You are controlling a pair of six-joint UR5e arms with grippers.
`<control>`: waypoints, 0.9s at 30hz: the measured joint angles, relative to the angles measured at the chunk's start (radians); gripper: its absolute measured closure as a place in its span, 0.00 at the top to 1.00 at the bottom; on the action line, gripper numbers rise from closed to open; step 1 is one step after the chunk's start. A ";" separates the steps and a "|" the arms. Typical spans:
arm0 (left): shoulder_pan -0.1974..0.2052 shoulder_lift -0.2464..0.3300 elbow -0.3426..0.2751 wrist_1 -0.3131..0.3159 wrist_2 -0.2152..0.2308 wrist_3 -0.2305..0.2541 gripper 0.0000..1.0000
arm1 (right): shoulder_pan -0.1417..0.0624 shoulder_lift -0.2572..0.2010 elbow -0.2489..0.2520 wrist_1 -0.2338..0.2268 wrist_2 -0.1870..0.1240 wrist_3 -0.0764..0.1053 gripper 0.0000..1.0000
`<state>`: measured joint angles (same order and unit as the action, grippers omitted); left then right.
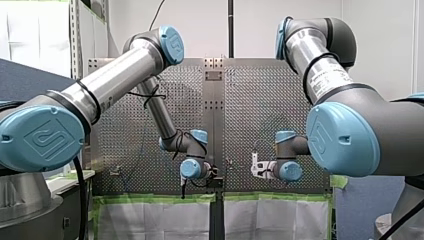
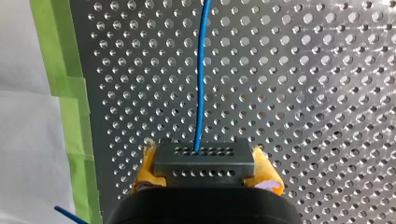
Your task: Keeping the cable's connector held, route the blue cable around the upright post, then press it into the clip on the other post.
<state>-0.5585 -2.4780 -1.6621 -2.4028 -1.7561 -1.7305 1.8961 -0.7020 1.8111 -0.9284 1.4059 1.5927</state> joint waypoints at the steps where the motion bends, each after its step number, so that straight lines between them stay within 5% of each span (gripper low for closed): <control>1: 0.001 0.000 0.000 -0.001 0.004 -0.004 0.00 | -0.002 0.000 -0.001 -0.001 -0.001 0.001 0.00; 11: 0.010 -0.001 0.000 -0.004 0.027 -0.042 0.00 | -0.020 0.012 -0.021 -0.018 -0.020 0.014 0.00; 20: 0.020 -0.001 0.007 -0.002 0.048 -0.049 0.00 | -0.034 0.078 -0.065 0.022 -0.031 0.004 0.00; 27: 0.021 -0.001 0.031 -0.003 0.070 -0.049 0.00 | -0.047 0.086 -0.082 0.043 -0.032 -0.006 0.00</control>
<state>-0.5375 -2.4794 -1.6306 -2.4062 -1.6861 -1.7799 1.8486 -0.6164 1.7290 -0.8852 1.3735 1.5865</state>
